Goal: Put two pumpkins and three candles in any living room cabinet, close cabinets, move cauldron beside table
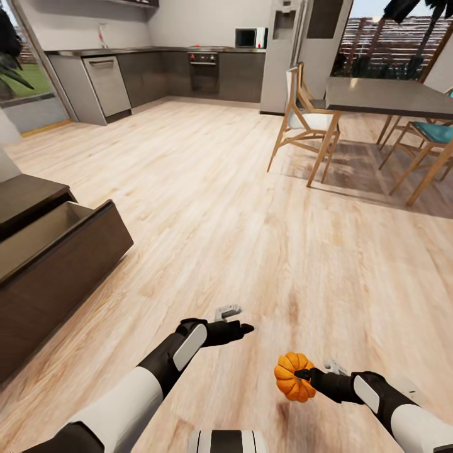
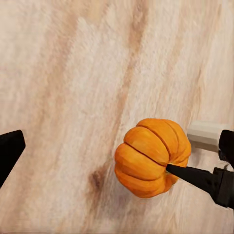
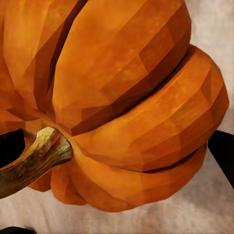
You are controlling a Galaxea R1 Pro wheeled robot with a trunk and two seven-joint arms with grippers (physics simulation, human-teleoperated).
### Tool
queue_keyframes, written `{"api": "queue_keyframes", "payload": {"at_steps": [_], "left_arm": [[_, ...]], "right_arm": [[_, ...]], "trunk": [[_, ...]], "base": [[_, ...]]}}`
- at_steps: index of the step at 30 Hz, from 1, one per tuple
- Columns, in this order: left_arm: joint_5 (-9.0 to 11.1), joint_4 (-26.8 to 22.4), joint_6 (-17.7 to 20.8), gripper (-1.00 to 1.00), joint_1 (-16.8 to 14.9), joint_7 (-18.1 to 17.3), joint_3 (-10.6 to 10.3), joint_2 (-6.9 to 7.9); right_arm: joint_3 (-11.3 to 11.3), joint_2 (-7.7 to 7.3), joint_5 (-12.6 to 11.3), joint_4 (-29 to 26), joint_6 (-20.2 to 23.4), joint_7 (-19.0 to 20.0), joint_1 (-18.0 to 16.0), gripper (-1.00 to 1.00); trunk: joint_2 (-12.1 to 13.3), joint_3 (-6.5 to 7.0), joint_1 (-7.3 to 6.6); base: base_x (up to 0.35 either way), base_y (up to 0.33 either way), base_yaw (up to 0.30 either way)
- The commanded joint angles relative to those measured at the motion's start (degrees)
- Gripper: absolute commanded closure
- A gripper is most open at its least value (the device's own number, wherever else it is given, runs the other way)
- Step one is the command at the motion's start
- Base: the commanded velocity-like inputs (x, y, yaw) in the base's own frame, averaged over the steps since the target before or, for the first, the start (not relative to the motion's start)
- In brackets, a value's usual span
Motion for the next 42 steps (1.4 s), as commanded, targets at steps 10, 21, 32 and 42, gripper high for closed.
{"api": "queue_keyframes", "payload": {"at_steps": [10, 21, 32, 42], "left_arm": [[-0.38, 8.33, 0.08, -1.00, -0.04, -0.12, 0.03, 0.46], [-1.85, 19.83, -5.88, -1.00, -0.04, -0.09, 0.29, 2.76], [-1.84, 25.42, -7.94, -1.00, -0.04, -0.34, 0.30, 3.19], [-1.53, 28.64, -10.54, -1.00, -0.02, -0.59, 0.36, 4.05]], "right_arm": [[0.24, -0.22, -0.59, -0.12, 0.20, 0.11, 0.00, 1.00], [0.49, -0.27, -0.52, -0.84, -0.14, 0.95, -0.03, 1.00], [0.33, -0.40, -0.52, -0.85, -0.04, 0.43, -0.09, 1.00], [0.54, -0.35, -0.38, -0.74, -0.04, 0.33, -0.09, 1.00]], "trunk": [[0.12, 2.70, -0.26], [0.27, 5.15, -0.55], [0.42, 7.89, -0.83], [0.52, 9.92, -1.04]], "base": [[0.000, 0.000, 0.112], [0.000, 0.000, 0.002], [0.000, 0.000, 0.064], [0.000, 0.000, 0.247]]}}
